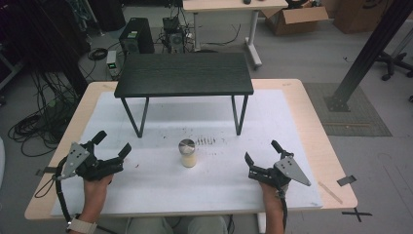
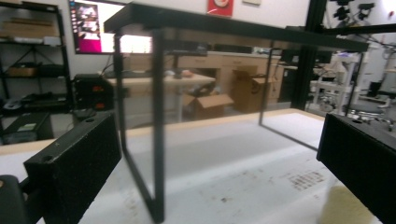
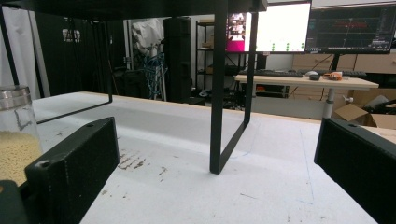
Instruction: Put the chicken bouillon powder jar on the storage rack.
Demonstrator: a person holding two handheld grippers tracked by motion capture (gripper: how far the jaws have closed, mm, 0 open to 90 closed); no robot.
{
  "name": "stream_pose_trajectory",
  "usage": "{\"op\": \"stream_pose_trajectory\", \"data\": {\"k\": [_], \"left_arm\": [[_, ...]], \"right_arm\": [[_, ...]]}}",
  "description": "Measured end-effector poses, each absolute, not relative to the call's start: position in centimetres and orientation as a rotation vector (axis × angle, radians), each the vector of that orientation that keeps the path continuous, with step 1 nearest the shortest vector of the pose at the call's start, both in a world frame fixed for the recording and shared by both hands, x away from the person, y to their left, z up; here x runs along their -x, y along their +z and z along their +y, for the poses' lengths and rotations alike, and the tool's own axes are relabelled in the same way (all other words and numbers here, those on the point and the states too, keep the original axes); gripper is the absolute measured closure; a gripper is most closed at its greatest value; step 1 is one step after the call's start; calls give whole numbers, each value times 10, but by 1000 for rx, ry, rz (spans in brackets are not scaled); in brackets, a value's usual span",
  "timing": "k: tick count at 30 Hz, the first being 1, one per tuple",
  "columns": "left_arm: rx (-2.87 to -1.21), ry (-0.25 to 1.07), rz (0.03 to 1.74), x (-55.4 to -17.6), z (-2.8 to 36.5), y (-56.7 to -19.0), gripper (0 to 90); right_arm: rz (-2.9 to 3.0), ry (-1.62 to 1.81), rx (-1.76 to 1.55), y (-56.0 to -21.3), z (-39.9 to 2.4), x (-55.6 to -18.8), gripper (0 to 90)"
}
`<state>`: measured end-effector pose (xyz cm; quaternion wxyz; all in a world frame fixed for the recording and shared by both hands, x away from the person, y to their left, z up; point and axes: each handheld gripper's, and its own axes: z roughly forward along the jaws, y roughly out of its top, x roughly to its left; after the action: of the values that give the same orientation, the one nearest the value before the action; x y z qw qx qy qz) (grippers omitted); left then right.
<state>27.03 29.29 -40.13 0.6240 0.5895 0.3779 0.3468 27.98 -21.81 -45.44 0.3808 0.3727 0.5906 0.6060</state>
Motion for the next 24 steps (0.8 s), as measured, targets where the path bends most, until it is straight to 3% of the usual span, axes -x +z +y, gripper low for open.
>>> {"op": "stream_pose_trajectory", "data": {"k": [24], "left_arm": [[-1441,700,763,-276,248,-385,2]], "right_arm": [[1509,1545,-951,-454,-218,-280,0]]}}
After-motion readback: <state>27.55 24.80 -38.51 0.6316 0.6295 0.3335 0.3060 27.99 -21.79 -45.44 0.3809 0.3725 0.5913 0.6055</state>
